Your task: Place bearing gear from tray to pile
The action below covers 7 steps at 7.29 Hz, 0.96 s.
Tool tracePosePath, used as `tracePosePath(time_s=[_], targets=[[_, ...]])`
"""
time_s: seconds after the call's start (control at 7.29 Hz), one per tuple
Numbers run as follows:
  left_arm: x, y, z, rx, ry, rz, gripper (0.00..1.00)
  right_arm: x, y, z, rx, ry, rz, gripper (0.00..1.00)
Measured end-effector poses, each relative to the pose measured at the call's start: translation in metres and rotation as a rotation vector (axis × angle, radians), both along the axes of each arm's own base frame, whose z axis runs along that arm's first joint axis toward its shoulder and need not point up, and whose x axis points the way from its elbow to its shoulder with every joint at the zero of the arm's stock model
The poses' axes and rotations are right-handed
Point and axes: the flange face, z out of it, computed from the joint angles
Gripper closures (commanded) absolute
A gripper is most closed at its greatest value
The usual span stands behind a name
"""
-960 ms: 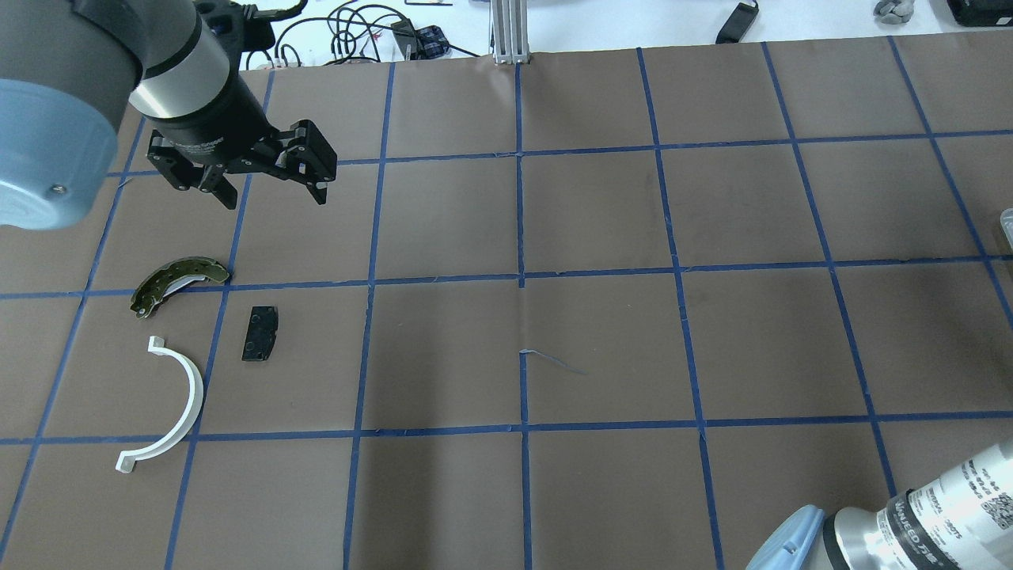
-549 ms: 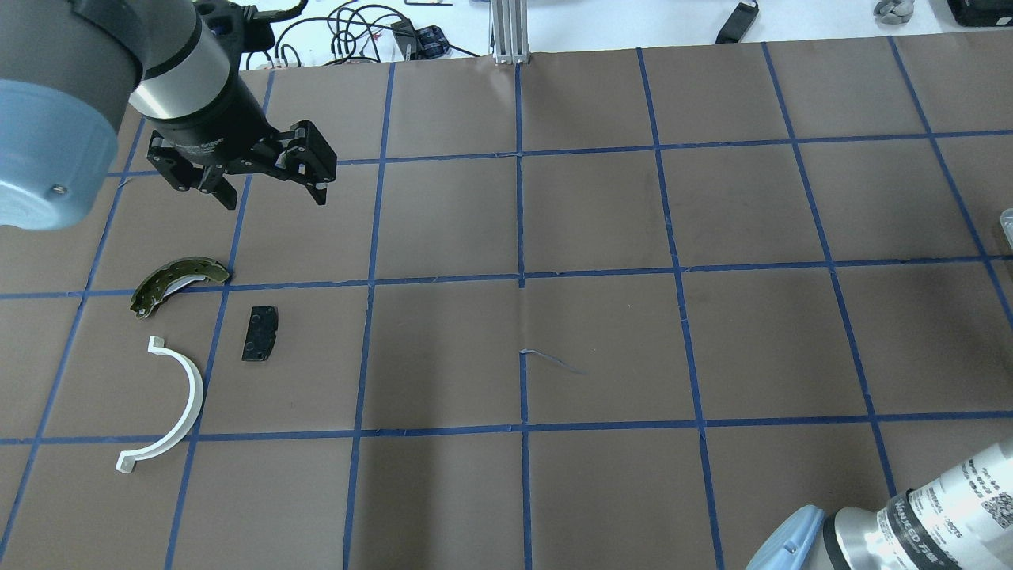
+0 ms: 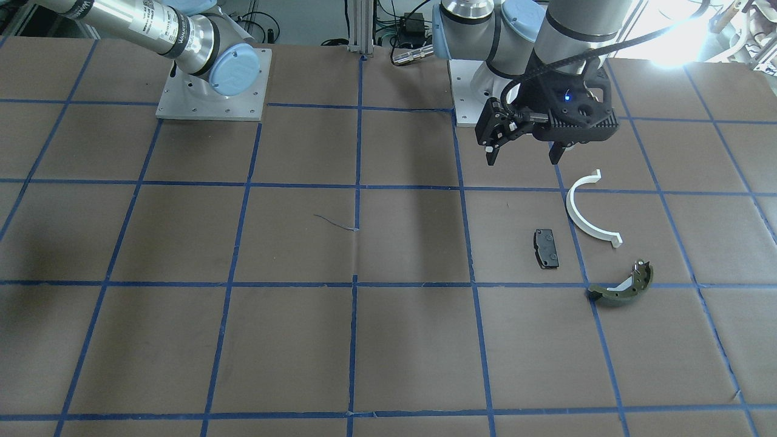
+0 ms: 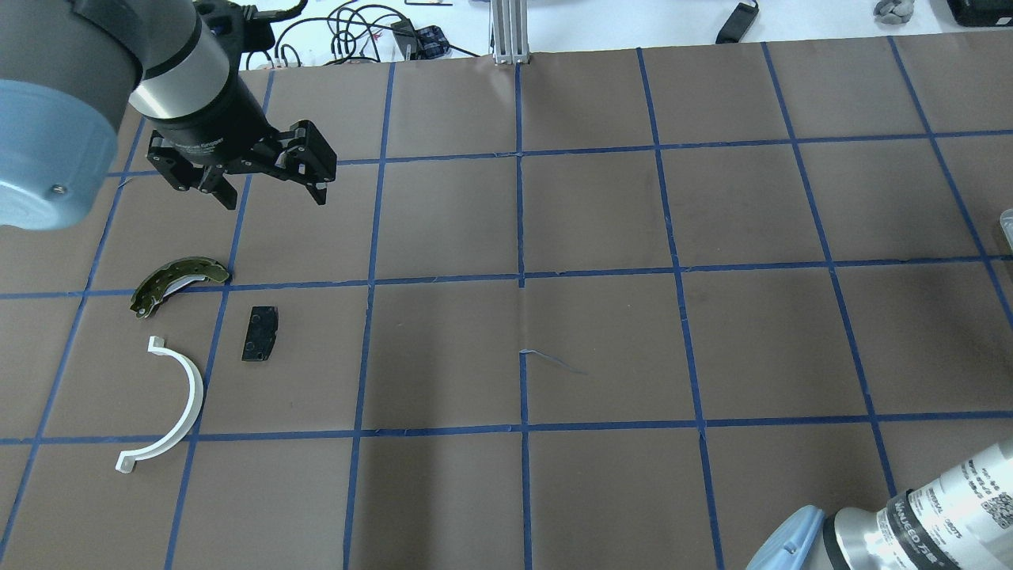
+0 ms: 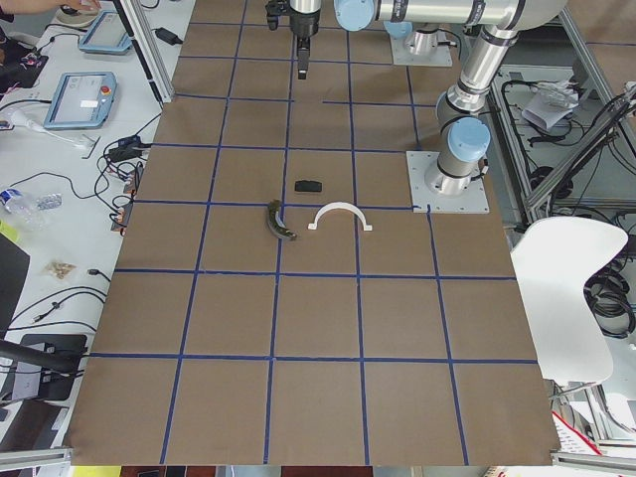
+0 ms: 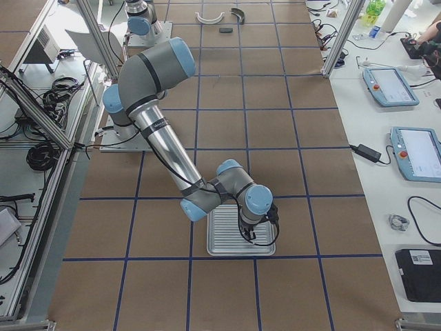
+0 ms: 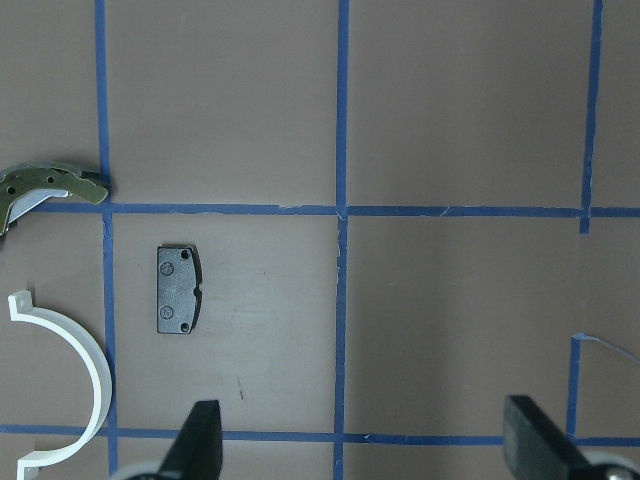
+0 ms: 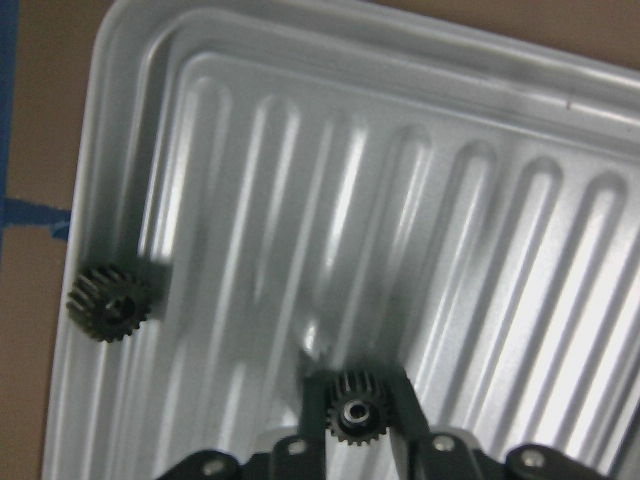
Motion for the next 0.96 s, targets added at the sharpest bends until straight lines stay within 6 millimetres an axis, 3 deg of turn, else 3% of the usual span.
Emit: tracePosePath(time_s=[0.27,0.41,0.55,0.69,0.96], targets=[[0.000,0.000,0.000,0.000,0.000,0.000,0.00,0.011,-0.006,0.033,0.015,0.055,0.000,1.00],[0.000,0.000,0.000,0.000,0.000,0.000,0.00,0.034,-0.016,0.060,0.018,0.076,0.002,1.00],[0.000,0.000,0.000,0.000,0.000,0.000,0.00,0.080,-0.036,0.086,0.029,0.071,-0.005,1.00],[0.000,0.000,0.000,0.000,0.000,0.000,0.00,0.144,-0.061,0.110,0.045,0.051,-0.010,1.00],[0.000,0.000,0.000,0.000,0.000,0.000,0.00,0.307,-0.100,0.155,0.059,0.039,-0.086,1.00]])
